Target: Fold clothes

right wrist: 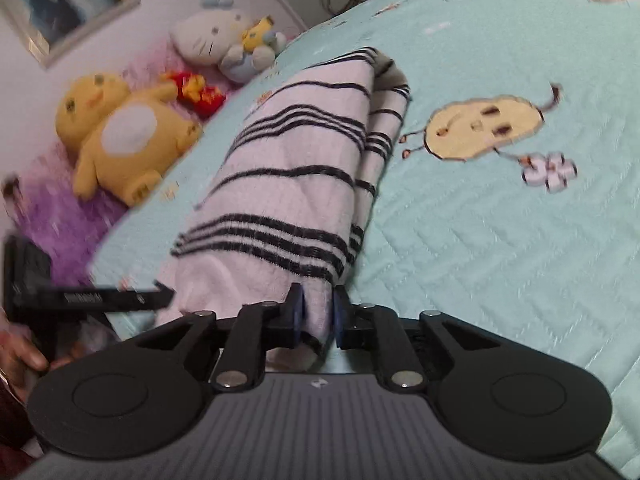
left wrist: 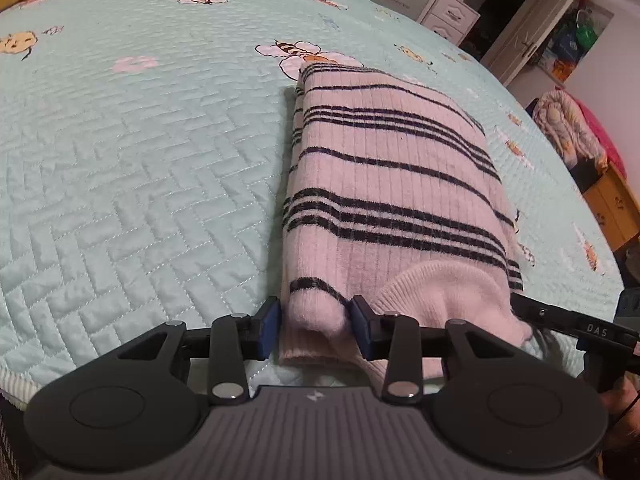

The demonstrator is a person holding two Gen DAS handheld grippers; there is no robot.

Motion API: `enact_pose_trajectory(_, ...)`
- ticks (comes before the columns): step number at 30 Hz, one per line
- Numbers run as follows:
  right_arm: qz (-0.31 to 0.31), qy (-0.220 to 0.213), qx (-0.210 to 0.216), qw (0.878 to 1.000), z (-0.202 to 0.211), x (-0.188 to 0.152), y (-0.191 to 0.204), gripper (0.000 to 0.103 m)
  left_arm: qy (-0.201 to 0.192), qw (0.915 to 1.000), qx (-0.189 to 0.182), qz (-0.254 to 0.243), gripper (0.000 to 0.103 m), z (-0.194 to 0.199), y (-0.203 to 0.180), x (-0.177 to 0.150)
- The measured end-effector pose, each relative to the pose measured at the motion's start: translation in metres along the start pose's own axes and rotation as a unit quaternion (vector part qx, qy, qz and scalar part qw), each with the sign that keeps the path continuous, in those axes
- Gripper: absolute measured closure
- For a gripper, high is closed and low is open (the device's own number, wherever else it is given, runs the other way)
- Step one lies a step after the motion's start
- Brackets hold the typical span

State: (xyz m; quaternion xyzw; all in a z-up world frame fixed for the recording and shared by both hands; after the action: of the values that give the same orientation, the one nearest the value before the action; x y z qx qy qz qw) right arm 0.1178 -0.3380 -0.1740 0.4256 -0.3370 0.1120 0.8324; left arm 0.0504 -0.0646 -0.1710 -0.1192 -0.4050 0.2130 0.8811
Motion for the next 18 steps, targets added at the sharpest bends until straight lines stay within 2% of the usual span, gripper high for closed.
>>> enact_pose_trajectory(3, -0.014, -0.009, -0.003, 1.000, 0.010, 0.007, -0.002, 0.075, -0.007, 0.9996, -0.010, 0.026, 0.063, 0.008, 0.005, 0.002)
enact_pose_trajectory(7, -0.003, -0.031, -0.009, 0.999, 0.024, 0.018, 0.006, 0.074, -0.032, 0.9978, -0.020, 0.054, 0.063, 0.025, 0.010, 0.008)
enact_pose_trajectory(10, 0.004, -0.031, 0.013, 0.999, 0.022, 0.019, 0.022, 0.074, -0.042, 0.9960, -0.024, 0.075, 0.063, 0.032, 0.016, 0.011)
enact_pose_trajectory(15, -0.006, -0.013, 0.056, 0.998, 0.013, 0.012, 0.044, 0.074, -0.022, 0.9953, -0.028, 0.090, 0.063, 0.025, 0.019, 0.005)
enact_pose_trajectory(17, -0.019, 0.002, 0.058, 0.998, 0.004, 0.004, 0.043, 0.073, -0.013, 0.9951, -0.035, 0.091, 0.070, 0.019, 0.018, -0.001)
enact_pose_trajectory(18, -0.014, 0.011, 0.047, 0.999, 0.000, -0.001, 0.039, 0.073, -0.008, 0.9950, -0.039, 0.092, 0.087, 0.016, 0.017, -0.004)
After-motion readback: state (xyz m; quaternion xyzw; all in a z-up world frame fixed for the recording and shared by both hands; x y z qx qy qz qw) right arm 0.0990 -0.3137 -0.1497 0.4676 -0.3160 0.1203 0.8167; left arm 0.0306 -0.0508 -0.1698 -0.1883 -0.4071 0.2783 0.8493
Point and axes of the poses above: each gripper's, at about its wrist camera, not at the fingertips, and z roughly against the way its jaws point, y to its left, x to its top, the point moved 6 cm from there along -z, roughly the way its jaws point, and after that the axes turned 10 degrees about -y, right-handed, at the moved point
